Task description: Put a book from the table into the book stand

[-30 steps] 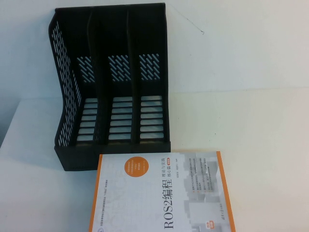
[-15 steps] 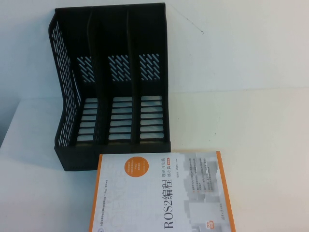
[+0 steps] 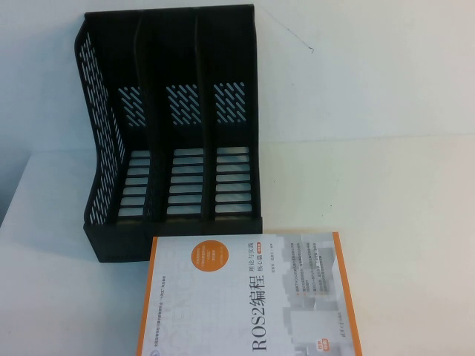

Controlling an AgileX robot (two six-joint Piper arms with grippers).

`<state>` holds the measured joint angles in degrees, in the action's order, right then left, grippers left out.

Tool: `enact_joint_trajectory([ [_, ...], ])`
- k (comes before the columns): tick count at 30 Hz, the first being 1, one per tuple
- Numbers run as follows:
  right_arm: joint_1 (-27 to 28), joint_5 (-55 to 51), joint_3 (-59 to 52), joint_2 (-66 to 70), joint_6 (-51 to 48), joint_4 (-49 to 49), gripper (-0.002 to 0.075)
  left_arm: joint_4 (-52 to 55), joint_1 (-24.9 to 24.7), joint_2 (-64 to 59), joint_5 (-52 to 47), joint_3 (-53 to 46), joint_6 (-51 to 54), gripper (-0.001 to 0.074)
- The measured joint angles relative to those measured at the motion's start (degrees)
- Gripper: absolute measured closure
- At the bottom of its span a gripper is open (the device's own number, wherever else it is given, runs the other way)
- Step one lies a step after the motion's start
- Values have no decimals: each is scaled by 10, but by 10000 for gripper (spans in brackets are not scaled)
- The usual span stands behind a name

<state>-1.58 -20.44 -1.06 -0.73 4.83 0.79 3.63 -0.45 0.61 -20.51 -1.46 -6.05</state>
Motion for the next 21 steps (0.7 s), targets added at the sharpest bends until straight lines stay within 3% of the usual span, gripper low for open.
enact_joint_trajectory([
  [21,0,17,-2,0,0,0,722,1,0,0,22,0,0,738],
])
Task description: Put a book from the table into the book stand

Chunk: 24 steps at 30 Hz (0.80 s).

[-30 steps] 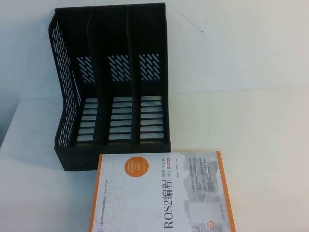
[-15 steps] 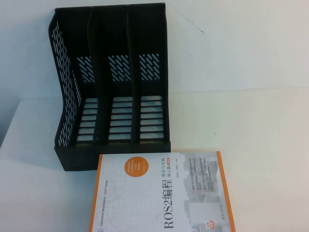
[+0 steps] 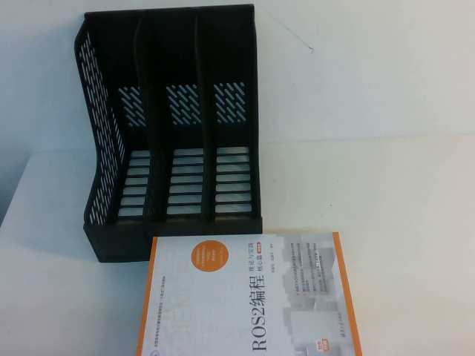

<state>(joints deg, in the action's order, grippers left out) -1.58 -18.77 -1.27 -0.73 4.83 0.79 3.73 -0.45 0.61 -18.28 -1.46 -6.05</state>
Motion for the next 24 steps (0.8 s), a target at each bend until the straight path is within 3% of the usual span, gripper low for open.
enact_joint_trajectory([
  [13,0,344,-3,0,0,0,722,2,0,0,366,0,5,738],
  [24,0,378,-3,0,0,1,723,3,0,0,397,0,7,738],
])
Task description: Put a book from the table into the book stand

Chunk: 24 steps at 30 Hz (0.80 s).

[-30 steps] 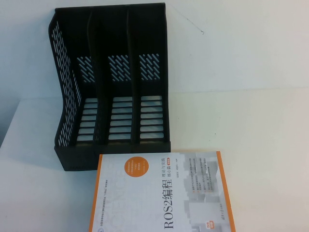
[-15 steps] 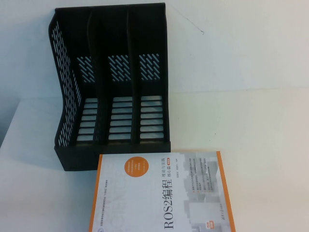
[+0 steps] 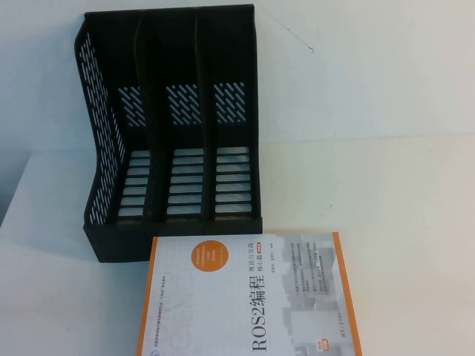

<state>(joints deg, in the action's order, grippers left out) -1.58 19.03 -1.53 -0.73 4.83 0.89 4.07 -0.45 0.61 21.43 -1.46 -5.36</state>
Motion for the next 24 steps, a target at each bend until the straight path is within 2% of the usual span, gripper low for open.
enact_joint_trajectory([
  [8,0,-23,0,0,0,0,723,0,0,0,-82,0,1,738],
  [17,0,-239,0,0,7,9,722,-2,0,0,-332,0,-20,738],
  [24,0,-276,0,0,8,12,723,-3,0,0,-364,0,-32,738],
])
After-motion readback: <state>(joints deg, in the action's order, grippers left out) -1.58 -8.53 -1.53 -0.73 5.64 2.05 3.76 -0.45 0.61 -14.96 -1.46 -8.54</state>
